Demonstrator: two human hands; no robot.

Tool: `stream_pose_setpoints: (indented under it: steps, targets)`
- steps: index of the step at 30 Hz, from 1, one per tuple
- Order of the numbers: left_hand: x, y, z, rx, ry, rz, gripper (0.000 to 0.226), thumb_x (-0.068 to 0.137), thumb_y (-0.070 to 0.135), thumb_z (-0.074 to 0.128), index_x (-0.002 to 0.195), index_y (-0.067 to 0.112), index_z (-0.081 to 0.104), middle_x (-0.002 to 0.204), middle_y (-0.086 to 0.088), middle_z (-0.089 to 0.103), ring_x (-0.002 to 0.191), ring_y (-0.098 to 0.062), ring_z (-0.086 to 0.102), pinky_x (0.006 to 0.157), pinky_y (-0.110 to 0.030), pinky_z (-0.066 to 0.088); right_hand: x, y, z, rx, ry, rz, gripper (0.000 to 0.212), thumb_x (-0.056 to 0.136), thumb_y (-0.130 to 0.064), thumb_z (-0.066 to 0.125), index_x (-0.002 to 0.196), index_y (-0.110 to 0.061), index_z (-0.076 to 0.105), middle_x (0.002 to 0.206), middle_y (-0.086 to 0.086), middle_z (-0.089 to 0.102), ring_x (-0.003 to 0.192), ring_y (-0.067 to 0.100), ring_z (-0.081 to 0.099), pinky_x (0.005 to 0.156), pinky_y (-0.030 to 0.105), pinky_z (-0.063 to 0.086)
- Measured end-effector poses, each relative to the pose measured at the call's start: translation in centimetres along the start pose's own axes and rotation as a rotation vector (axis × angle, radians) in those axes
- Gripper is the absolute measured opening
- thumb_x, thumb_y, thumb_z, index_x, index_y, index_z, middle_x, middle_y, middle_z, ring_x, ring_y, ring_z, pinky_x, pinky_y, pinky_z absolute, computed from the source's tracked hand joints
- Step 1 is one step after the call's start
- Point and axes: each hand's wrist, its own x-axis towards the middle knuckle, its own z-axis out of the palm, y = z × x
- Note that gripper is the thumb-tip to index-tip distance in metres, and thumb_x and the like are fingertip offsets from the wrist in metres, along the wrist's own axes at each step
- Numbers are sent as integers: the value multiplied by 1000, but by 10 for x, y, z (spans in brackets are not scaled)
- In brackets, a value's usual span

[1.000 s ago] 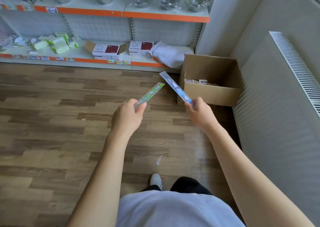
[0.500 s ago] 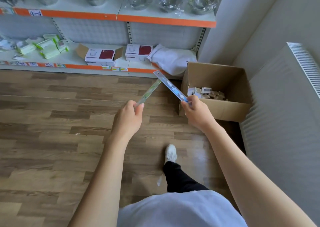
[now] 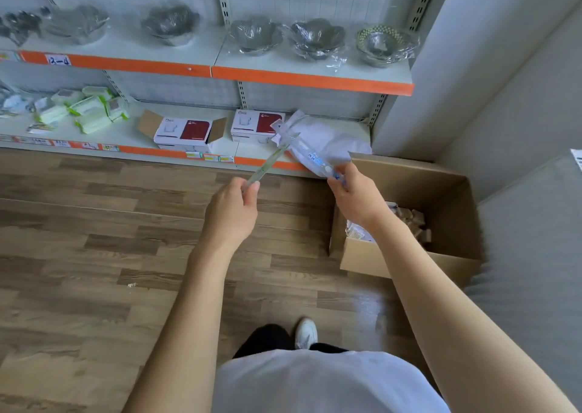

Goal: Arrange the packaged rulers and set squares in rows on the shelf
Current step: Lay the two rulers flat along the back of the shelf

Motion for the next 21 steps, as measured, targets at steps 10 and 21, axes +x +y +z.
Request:
stream_pose_setpoints:
  steps: [10,21]
  targets:
    - [86,6,6,24,-21,-31,30,97,32,44,111,8,55,106,-12,62,100,-34,54,88,-42,44,89,-8,-2,54,-2,34,38,99,-26,41,132,-8,44,122,13,58,111,28,52,76,22,31]
    - [236,16,-35,22,-38,79,32,98,29,42,116,5,52,112,-12,61,101,-31,54,85,-39,43,215,-72,-6,82,-4,3,36,99,-27,42,132,-11,44,121,9,58,109,26,53,73,22,30]
